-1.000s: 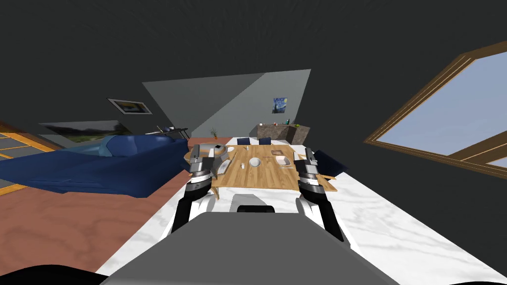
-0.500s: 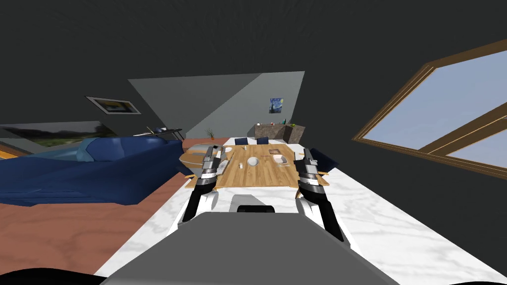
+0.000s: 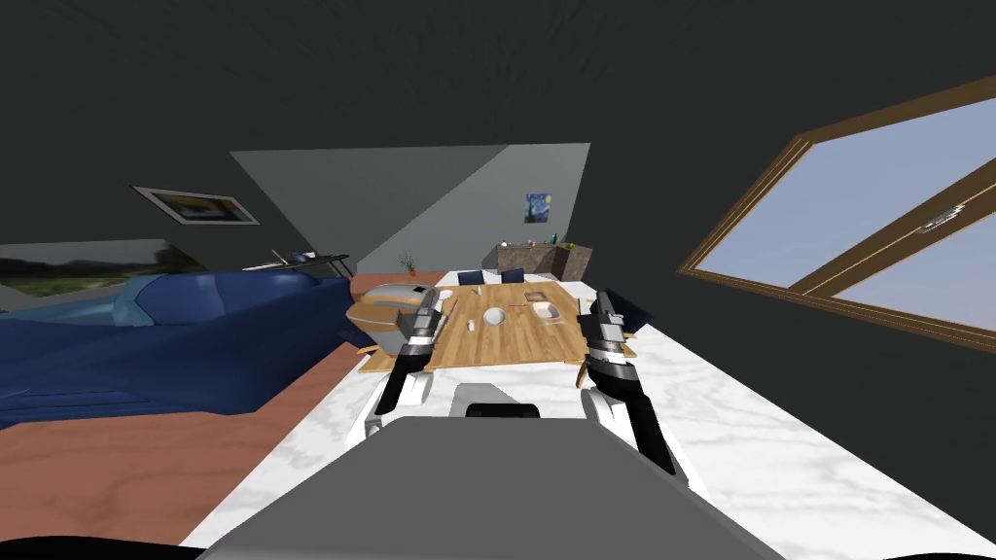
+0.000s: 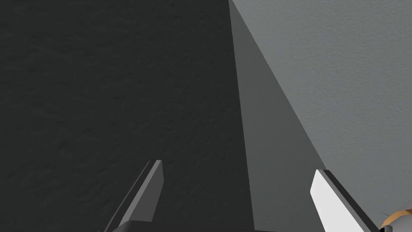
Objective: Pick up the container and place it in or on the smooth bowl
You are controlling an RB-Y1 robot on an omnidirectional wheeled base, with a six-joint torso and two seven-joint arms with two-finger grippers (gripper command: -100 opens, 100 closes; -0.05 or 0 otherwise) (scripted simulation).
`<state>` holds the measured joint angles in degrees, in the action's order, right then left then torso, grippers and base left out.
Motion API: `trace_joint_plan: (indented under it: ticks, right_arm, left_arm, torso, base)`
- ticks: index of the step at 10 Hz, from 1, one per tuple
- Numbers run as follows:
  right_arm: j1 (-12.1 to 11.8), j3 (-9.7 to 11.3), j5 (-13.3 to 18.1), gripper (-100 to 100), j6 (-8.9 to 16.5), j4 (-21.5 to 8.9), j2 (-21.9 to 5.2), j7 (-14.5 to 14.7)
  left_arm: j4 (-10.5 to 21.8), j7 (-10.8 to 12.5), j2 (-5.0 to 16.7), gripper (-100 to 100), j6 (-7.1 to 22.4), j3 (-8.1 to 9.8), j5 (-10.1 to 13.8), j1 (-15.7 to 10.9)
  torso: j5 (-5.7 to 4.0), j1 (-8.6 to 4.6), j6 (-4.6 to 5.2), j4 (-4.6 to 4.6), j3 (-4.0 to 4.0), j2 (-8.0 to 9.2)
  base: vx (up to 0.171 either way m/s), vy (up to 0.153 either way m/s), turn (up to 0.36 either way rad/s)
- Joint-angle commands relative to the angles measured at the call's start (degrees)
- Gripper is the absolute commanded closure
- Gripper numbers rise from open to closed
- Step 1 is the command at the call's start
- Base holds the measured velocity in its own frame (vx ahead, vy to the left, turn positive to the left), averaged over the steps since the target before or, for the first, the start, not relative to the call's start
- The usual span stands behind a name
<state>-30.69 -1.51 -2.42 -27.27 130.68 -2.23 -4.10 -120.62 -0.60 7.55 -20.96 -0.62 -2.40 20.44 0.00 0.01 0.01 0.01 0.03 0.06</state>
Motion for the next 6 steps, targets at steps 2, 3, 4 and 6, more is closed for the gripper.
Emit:
trace_joint_plan:
  ticks: [2, 3, 4, 6]
  right_arm:
    - [0.0, 0.0, 0.0, 0, 0.0, 0.0, 0.0, 0.0]
    - [0.0, 0.0, 0.0, 0, 0.0, 0.0, 0.0, 0.0]
    - [0.0, 0.0, 0.0, 0, 0.0, 0.0, 0.0, 0.0]
    - [0.0, 0.0, 0.0, 0, 0.0, 0.0, 0.0, 0.0]
  left_arm:
    - [3.77, -0.32, 1.08, -100, 1.32, -0.42, -1.45, -1.91]
    - [6.34, -0.5, 1.89, -100, 2.3, -0.61, -2.4, -3.34]
    - [7.43, -0.5, 1.89, -100, 2.3, -0.61, -2.4, -3.34]
    - [12.1, -0.96, 3.43, -100, 4.3, -1.02, -4.38, -6.32]
  torso:
    - [0.0, -0.01, -0.02, 0.0, 0.0, 0.0]
    - [0.0, 0.0, 0.0, 0.0, 0.0, 0.0]
    - [0.0, -0.01, 0.0, 0.01, 0.02, 0.04]
    - [0.0, 0.0, 0.0, 0.0, 0.01, 0.02]
  base:
    - [-0.022, -0.001, -0.053]
    - [-0.037, -0.003, -0.126]
    - [-0.027, 0.001, -0.046]
    - [-0.025, -0.004, -0.102]
